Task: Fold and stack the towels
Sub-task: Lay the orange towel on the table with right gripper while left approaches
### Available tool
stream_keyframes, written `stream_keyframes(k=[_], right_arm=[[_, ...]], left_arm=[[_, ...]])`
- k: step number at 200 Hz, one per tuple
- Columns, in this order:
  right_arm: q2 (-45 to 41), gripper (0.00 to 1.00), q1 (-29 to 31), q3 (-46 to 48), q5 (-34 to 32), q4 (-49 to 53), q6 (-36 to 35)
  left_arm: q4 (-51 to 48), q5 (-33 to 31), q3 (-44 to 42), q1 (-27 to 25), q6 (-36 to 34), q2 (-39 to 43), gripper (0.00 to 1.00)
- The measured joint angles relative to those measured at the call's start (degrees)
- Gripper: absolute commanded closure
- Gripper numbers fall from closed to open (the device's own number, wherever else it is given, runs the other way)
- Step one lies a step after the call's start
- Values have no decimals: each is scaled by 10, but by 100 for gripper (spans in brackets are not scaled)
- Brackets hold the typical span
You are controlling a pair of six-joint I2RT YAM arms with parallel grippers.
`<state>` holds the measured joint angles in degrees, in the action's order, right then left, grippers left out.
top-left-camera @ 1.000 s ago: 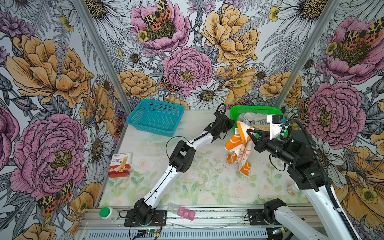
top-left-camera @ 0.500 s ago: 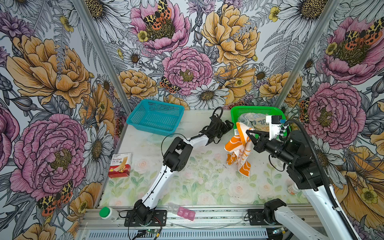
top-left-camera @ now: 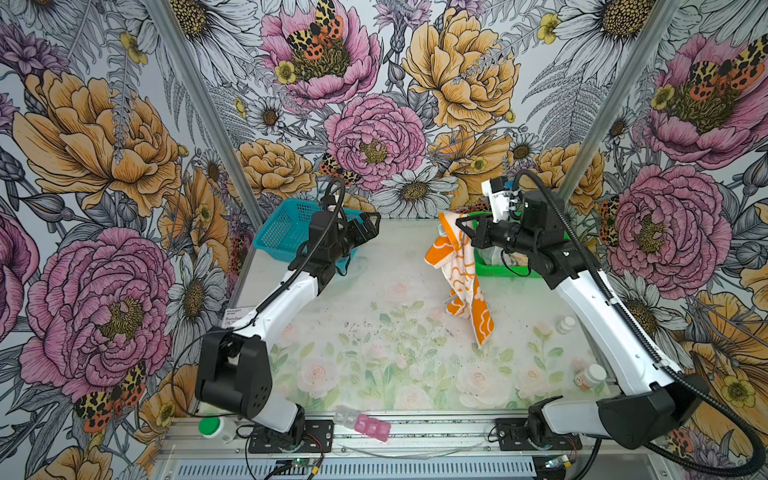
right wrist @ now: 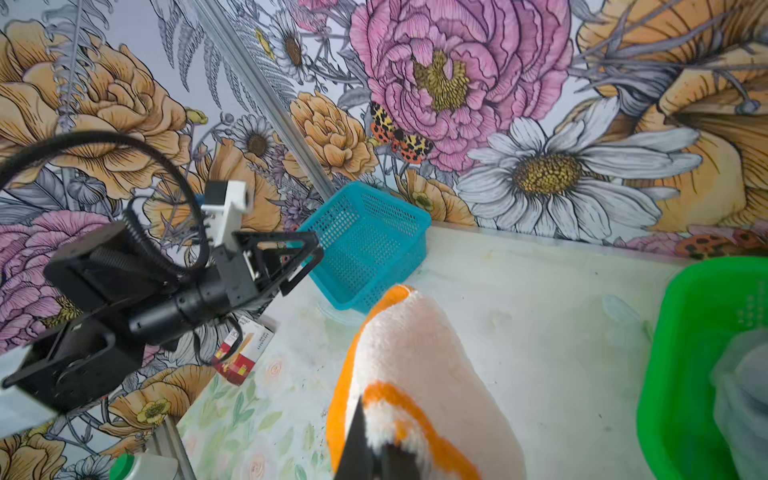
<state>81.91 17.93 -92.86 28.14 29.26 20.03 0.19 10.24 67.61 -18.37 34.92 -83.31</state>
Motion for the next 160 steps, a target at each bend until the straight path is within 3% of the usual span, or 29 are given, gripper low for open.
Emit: stream_keyframes(k=[27,52,74,107,135,160], right_arm=[[79,100,22,-156,17,-11,-1],[60,100,54,-160,18,-34,0],[-19,100,96,-9,-1,-69,-1],[-107,100,153,328,-39,-152,41],[-125,61,187,596,-91,-195,117],[-195,51,208,697,-125,-178,158]], left_arm=[[-61,-7,-23,-4,-59,75,1],[-96,-17,-64,-4,-87,132,1],[-130,-32,-113,-11,-92,182,1],[-197,-77,-191,-56,-75,245,3],[-260,-107,-257,-111,-39,282,9],[-299,-113,-311,-155,-7,280,16]])
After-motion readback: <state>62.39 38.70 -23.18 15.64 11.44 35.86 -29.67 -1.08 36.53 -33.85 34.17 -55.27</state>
